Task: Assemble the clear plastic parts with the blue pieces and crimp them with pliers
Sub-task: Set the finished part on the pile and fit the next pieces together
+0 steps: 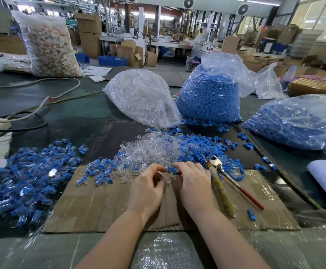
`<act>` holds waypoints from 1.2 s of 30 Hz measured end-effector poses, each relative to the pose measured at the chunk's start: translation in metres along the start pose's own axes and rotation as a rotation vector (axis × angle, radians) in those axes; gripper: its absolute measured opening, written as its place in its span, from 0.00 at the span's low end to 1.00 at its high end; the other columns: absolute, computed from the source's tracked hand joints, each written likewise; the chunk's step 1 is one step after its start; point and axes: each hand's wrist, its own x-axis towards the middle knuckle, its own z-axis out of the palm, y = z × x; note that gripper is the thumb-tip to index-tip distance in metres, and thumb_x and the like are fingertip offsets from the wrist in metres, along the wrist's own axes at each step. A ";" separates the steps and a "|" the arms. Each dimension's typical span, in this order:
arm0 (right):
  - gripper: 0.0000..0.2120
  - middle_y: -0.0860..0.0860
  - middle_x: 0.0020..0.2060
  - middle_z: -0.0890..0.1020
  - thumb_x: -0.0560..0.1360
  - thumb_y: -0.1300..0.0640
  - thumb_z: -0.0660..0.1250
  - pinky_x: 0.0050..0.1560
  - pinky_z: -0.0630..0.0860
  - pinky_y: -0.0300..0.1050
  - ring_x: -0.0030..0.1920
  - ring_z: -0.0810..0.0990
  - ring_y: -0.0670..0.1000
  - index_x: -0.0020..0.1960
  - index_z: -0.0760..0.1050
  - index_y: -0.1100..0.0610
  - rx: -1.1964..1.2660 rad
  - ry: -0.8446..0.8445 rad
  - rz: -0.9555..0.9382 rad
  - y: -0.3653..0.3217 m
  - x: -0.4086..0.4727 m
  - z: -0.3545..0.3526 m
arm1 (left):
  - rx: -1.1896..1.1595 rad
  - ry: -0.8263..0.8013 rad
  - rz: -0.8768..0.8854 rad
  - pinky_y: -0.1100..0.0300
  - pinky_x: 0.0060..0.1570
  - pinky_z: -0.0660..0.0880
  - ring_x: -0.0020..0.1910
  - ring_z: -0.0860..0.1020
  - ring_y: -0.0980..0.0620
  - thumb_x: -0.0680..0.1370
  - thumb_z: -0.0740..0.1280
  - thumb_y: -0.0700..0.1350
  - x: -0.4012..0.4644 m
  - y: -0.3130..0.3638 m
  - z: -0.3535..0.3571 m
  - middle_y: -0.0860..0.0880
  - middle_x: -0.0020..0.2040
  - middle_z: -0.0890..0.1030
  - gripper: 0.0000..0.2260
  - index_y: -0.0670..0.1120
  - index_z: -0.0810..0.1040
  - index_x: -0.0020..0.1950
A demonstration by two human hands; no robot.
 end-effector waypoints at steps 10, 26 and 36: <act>0.05 0.47 0.40 0.80 0.72 0.64 0.69 0.49 0.72 0.44 0.45 0.77 0.50 0.44 0.78 0.55 0.328 0.110 0.081 0.011 -0.021 -0.001 | 0.018 -0.057 0.006 0.70 0.46 0.71 0.43 0.76 0.61 0.73 0.70 0.39 -0.001 0.001 -0.001 0.61 0.41 0.77 0.11 0.57 0.78 0.45; 0.03 0.44 0.38 0.79 0.74 0.57 0.70 0.46 0.72 0.42 0.42 0.75 0.45 0.42 0.77 0.54 0.472 0.058 0.058 0.010 -0.025 0.000 | -0.052 -0.077 -0.069 0.65 0.40 0.75 0.37 0.77 0.57 0.74 0.69 0.39 -0.001 0.002 0.000 0.54 0.37 0.80 0.10 0.55 0.77 0.41; 0.10 0.44 0.35 0.73 0.74 0.53 0.68 0.40 0.59 0.39 0.40 0.69 0.46 0.38 0.69 0.51 0.251 0.027 -0.001 0.008 -0.025 0.004 | -0.100 -0.114 -0.079 0.66 0.42 0.75 0.38 0.78 0.57 0.73 0.71 0.38 -0.001 0.005 -0.006 0.52 0.39 0.81 0.07 0.51 0.79 0.42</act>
